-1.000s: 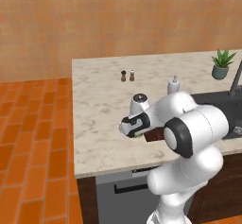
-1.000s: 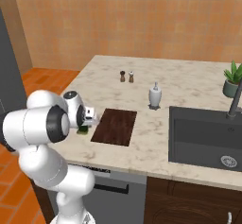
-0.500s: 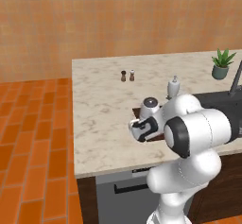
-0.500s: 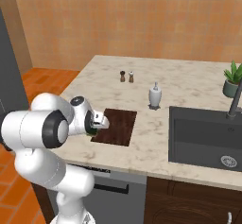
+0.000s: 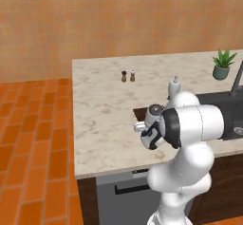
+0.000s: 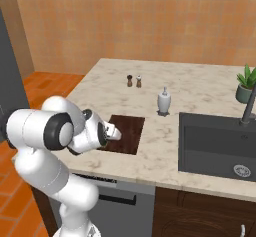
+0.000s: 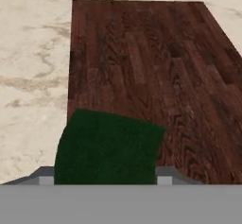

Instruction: Pick up the sponge from the counter and clean the cutting board by briefly scrubbing or pressing down on the cutting board. Once finished, release the sponge.

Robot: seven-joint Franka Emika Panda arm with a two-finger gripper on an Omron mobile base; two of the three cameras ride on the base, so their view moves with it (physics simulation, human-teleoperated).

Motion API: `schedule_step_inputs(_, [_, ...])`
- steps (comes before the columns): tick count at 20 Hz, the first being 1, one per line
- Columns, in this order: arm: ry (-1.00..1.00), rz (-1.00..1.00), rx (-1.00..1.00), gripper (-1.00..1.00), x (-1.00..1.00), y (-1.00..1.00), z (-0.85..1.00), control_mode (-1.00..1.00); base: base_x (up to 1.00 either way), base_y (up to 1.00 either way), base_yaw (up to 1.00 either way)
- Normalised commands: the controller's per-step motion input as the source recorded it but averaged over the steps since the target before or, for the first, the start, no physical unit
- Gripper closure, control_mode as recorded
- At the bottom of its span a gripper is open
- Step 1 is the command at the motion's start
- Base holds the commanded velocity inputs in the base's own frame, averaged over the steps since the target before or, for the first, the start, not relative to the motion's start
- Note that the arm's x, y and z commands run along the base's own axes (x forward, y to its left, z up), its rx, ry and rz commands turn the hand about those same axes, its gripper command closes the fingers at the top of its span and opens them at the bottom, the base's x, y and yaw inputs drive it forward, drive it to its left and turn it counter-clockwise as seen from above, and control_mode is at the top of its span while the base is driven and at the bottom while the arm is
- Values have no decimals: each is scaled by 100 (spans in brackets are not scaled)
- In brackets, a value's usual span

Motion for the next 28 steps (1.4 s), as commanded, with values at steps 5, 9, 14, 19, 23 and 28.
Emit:
schedule_step_inputs(5, [-4, -5, 0, 100, 11, -29, -28, -100, 0, 0, 0])
schedule_step_inputs(9, [-3, -4, 0, 100, 23, -27, -28, -100, 0, 0, 0])
schedule_step_inputs(14, [0, -6, 0, 100, 53, -8, -32, -100, 0, 0, 0])
schedule_step_inputs(19, [-2, -7, 0, 100, 36, -5, -4, -100, 0, 0, 0])
schedule_step_inputs(23, [-1, -6, 0, 100, 35, -5, -1, -100, 0, 0, 0])
schedule_step_inputs(28, [0, -5, 0, 100, 43, -12, 0, -100, 0, 0, 0])
